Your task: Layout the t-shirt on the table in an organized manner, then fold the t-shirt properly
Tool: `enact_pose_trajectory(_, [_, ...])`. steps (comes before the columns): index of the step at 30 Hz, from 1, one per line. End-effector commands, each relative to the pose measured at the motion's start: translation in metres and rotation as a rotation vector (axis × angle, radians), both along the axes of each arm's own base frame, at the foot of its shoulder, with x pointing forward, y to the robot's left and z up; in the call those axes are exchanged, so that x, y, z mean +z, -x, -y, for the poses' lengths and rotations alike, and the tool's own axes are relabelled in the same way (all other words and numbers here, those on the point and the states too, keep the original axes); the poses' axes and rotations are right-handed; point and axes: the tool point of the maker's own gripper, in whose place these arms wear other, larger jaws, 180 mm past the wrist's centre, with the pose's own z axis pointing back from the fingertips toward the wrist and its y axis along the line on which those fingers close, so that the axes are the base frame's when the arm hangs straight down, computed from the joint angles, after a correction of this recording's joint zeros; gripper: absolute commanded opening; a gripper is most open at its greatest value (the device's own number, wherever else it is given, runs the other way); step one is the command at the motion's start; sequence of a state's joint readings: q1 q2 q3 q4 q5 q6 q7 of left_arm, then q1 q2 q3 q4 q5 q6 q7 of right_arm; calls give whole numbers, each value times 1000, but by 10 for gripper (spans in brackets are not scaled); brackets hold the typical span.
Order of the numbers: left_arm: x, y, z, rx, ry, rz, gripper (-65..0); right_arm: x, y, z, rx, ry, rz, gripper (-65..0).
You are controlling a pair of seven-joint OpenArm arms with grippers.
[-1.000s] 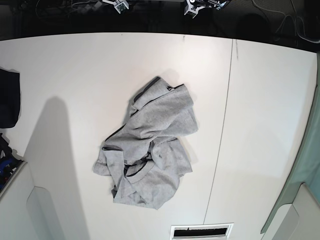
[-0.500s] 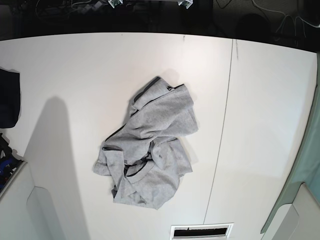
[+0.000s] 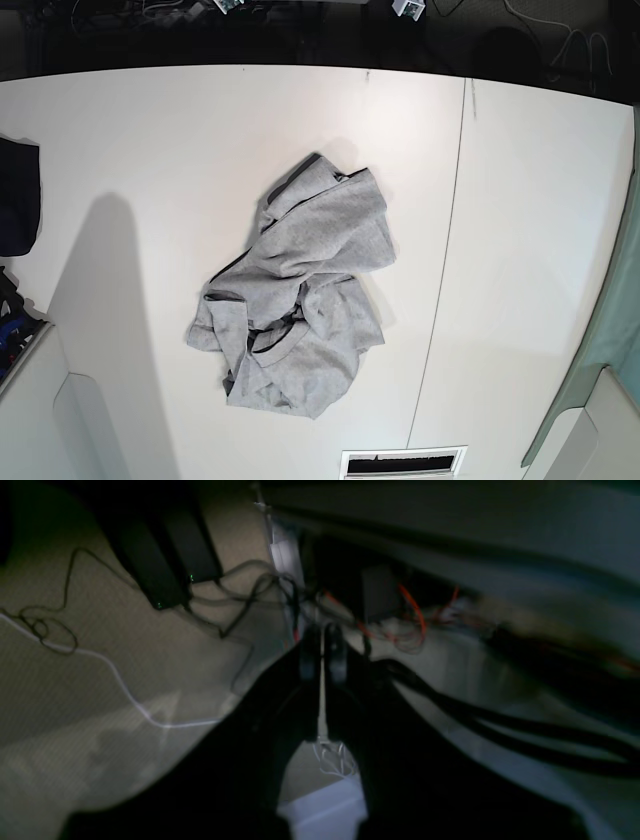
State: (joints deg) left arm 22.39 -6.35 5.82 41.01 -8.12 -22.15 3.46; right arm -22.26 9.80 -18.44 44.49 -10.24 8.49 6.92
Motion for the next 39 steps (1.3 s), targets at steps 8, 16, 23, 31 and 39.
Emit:
enact_pose_trajectory(8, [50, -30, -31, 101, 59, 190, -637, 46, -7, -3, -86, -80, 65, -650])
enact_pose_trajectory(16, [119, -68, -74, 91, 2, 405, -637, 96, -43, -3, -39, -99, 159, -650])
enact_pose_trajectory(23, [198, -117, -104, 48, -80, 591, -637, 155, -103, -23, -32, -165, 326, -650])
enact_pose_trajectory(31, [301, -181, -103, 27, -66, 861, -634, 232, -205, -36, -98, -291, 609, -650])
enact_pose_trajectory(39, [317, -217, -76, -82, 12, 942, -309, 271, -321, -39, -140, -307, 830, -459])
